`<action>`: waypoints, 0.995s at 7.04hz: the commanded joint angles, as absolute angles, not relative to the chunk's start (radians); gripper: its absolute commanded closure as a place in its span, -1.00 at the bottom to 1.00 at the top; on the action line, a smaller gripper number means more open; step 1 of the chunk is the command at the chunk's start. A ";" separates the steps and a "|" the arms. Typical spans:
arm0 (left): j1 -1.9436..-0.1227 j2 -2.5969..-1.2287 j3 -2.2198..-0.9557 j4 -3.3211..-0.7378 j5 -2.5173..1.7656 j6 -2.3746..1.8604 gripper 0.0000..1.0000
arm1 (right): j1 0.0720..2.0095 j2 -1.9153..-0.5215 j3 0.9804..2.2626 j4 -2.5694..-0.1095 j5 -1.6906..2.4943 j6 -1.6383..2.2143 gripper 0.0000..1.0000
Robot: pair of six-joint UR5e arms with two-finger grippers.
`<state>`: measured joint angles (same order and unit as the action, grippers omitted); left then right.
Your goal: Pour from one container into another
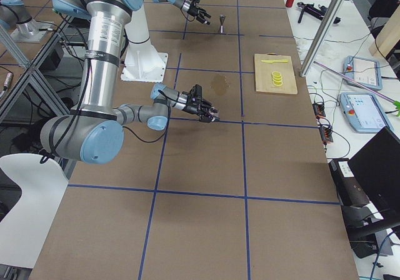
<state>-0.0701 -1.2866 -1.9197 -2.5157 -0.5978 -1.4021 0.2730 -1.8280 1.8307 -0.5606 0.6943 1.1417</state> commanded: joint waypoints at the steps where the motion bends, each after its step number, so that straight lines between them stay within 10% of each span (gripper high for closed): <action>1: -0.032 -1.246 -1.992 -2.516 -0.620 -1.402 -1.00 | 0.250 -1.825 1.809 -0.538 0.678 1.152 1.00; 7: -0.018 -1.239 -2.045 -2.517 -0.640 -1.402 -1.00 | 0.196 -1.686 1.672 -0.538 0.592 1.227 1.00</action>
